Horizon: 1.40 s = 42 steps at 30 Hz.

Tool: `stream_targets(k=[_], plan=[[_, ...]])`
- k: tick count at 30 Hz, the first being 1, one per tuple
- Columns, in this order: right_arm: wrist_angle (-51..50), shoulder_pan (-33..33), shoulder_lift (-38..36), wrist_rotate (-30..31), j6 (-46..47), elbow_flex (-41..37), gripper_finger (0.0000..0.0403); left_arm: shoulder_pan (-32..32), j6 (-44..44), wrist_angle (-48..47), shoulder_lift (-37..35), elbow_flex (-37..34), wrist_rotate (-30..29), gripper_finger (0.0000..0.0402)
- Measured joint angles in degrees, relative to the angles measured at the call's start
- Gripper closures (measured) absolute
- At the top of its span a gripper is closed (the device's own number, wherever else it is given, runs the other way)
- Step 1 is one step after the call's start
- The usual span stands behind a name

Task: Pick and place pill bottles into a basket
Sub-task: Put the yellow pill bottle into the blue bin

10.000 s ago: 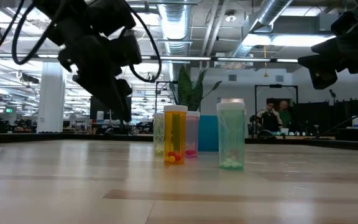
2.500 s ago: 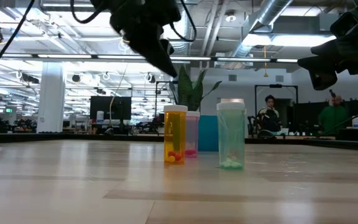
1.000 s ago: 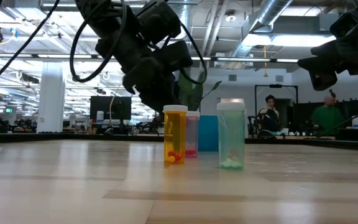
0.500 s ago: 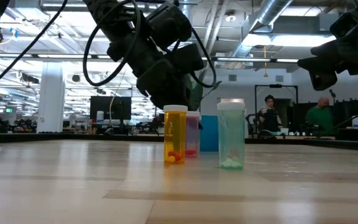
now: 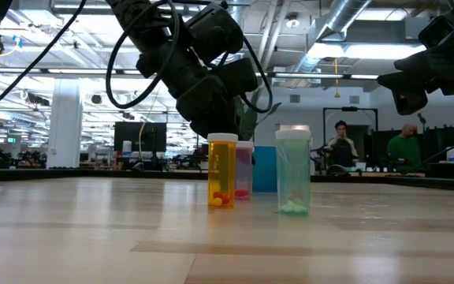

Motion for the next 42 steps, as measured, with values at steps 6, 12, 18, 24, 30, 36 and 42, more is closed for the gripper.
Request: stream_targets(k=[6,12,18,24,30,36,42], plan=[[0.0,0.0,0.0,0.0,0.0,0.0,0.0234,0.0,-0.7,-1.4,0.0,0.9,1.4,0.0311],[0.0,0.0,0.0,0.0,0.0,0.0,0.0232,0.4,-0.7,-4.4,0.0,7.7,0.1,0.0291],[0.0,0.0,0.0,0.0,0.0,0.0,0.0234,2.1,2.3,-8.6,0.0,18.4,-4.0,0.0289],[0.0,0.0,0.0,0.0,0.0,0.0,0.0232,6.5,5.0,-9.2,0.0,22.8,-7.2,0.0309],[0.0,0.0,0.0,0.0,0.0,0.0,0.0234,12.0,1.3,-12.0,1.2,22.8,-6.8,0.0287],[0.0,0.0,0.0,0.0,0.0,0.0,0.0232,14.3,-1.4,-11.8,4.5,22.8,-3.8,0.0296],[0.1,0.0,0.1,-0.1,0.0,0.0,0.0234,13.6,-3.3,-11.5,8.3,22.8,-1.3,0.0302]])
